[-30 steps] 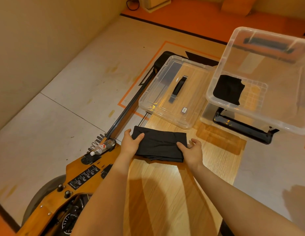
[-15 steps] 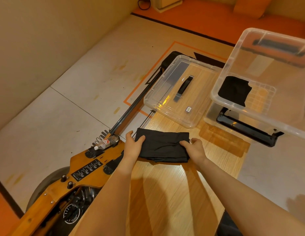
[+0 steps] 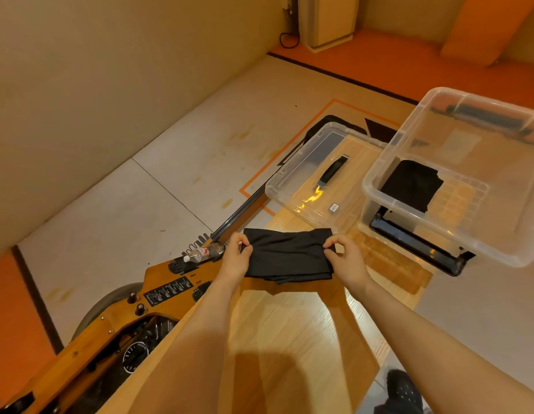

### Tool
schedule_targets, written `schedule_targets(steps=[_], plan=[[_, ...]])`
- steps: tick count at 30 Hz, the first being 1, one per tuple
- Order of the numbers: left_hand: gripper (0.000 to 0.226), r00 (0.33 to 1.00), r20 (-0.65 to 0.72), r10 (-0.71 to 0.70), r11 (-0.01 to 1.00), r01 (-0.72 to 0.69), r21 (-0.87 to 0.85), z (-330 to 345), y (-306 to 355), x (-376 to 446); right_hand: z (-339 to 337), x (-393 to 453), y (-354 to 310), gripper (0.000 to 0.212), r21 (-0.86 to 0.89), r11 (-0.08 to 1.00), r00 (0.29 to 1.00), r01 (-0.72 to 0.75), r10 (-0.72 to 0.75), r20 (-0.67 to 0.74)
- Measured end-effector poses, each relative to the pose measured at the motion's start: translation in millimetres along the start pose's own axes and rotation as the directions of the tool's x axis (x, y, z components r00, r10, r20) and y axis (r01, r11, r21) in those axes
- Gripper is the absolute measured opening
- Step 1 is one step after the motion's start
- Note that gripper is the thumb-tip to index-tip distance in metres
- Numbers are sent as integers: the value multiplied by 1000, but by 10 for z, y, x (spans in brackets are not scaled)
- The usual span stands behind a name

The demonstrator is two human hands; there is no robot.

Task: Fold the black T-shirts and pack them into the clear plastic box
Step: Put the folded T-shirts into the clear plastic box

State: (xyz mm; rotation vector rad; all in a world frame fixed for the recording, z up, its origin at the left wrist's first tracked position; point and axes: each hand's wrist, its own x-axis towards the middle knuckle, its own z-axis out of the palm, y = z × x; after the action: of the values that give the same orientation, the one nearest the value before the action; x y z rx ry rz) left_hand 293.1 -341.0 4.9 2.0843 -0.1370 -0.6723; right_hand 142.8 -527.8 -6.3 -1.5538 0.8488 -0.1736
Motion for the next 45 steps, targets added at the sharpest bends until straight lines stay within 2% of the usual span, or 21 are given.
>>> schedule_targets(steps=[5, 8, 11, 16, 20, 24, 29, 35, 40, 45], plan=[[24, 997, -71, 39, 999, -39, 0, 36, 372, -263, -195, 27, -251, 36, -33, 998, 990, 55, -51, 130], [30, 991, -122, 61, 998, -64, -19, 95, 588, -446, -370, 68, -428, 32, -33, 996, 979, 78, -70, 192], [41, 982, -175, 74, 994, -86, -62, 168, 868, -628, -636, 105, -692, 18, -11, 986, 953, 168, -159, 258], [41, 955, -292, 45, 959, -124, -256, 428, 1471, -891, -1266, 235, -1177, 17, -3, 951, 898, 310, -291, 331], [41, 944, -325, 51, 918, -173, -357, 782, 1990, -975, -1801, 405, -1516, 20, -70, 925, 888, 375, -336, 312], [41, 933, -355, 63, 904, -204, -375, 1217, 2425, -864, -2333, 623, -1816, 23, -119, 904, 888, 412, -368, 277], [42, 926, -370, 80, 907, -221, -359, 1885, 2810, -548, -2917, 1006, -1897, 22, -177, 919, 923, 353, -311, 227], [43, 954, -294, 60, 924, -164, -346, 2643, 2951, -278, -3566, 1333, -1650, 24, -218, 945, 960, 243, -202, 197], [46, 951, -302, -62, 911, -70, -407, 3119, 2838, -206, -3790, 1690, -1375, 26, -235, 953, 953, 190, -121, 279], [48, 898, -391, -202, 905, 19, -425, 3490, 2699, -156, -3782, 2044, -1100, 26, -344, 915, 905, 211, -50, 422]])
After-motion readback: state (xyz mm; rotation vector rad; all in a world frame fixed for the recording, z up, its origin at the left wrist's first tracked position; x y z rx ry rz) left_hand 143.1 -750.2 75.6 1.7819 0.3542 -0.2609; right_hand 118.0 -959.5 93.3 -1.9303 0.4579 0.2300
